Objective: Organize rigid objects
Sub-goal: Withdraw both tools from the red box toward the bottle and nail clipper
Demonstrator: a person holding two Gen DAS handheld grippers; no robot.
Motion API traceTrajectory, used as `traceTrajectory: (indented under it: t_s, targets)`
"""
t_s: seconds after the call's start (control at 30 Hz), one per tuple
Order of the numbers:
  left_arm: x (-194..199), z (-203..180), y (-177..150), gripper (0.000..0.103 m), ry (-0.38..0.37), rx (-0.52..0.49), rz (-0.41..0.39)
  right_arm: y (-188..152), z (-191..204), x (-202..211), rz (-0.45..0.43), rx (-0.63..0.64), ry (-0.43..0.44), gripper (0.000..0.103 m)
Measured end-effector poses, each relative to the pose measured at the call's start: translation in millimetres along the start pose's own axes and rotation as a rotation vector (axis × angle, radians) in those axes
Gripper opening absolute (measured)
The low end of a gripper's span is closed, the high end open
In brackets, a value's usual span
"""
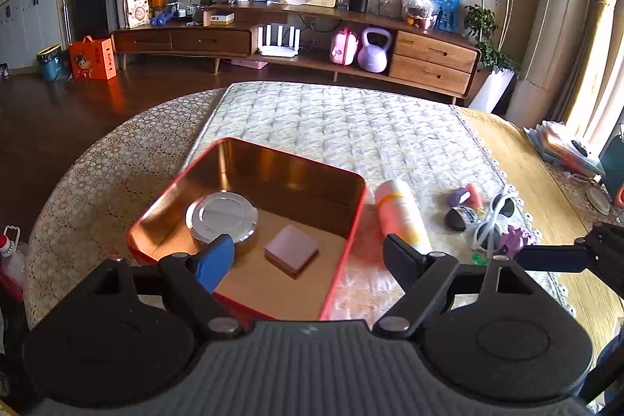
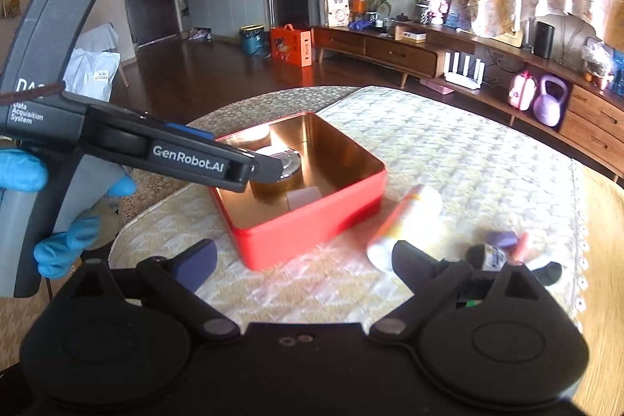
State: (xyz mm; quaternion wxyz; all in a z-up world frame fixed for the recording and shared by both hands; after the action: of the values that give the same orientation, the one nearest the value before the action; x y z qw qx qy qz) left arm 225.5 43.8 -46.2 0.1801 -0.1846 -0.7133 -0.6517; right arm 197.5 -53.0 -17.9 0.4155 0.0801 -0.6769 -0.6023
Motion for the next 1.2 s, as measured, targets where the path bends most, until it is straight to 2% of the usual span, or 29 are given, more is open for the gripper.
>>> traceTrajectory:
  t_s: [0.1,0.2,0.3,0.4,0.53,0.7,0.87,1.0,1.2]
  targets:
    - [6.8,-14.2,-4.5,0.084,-0.014,-0.01,-0.026,-9.2,-10.0,18.1,-0.017,-0.009,-0.032,0.097]
    - [16.3,-22.9,-3.2,0.084,-0.002,0.005,-0.093,-19.4,-20.3,34.0,-0.026,-0.022,-0.074,0.098]
    - [21.4,-33.6,-4.1,0.088,-0.032,0.022,-0.128,-31.7,-33.1,47.1,-0.025,-0.03,-0.113,0.098]
    - [20.1,-49.5,-10.7,0.088,-0.051,-0.022,-0.117,-46.6,-45.9,58.9,-0.02,-0.036,-0.153,0.098]
    - [20.9,-71.1,-15.9,0.089,-0.064,-0.088,-0.151,-67.6,-62.2,71.5,-0.01,-0.061,-0.194,0.098]
    - [11.2,-87.7,-24.6,0.089,-0.132,-0.064,-0.081,-89.4,-83.4,79.0,0.01,-0.111,-0.241,0.098]
    - [-0.4,-96.7,-32.8,0.089,-0.131,-0.059,-0.035,-103.9,-95.7,78.5,0.026,-0.121,-0.269,0.097]
    - [-16.9,-99.2,-37.9,0.089,-0.138,0.002,0.016,-112.6,-102.8,67.9,0.04,-0.138,-0.284,0.095]
    - [-45.5,-110.2,-39.1,0.089,-0.085,-0.044,0.037,-119.0,-103.0,49.6,0.055,-0.109,-0.293,0.086]
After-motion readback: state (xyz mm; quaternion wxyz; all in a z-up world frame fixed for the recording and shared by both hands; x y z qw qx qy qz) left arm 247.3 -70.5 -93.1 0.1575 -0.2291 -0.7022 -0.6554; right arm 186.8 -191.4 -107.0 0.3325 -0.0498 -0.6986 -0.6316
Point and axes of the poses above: each gripper's, at about its wrist camera, not at the fingertips, and x roughly against the way its jaws point, z to its left, y to its top, the point moved 10 cm from there along -x, roughly the way its jaws point, and after that the axes turned 11 degrees about -z, right-handed, at the moved point
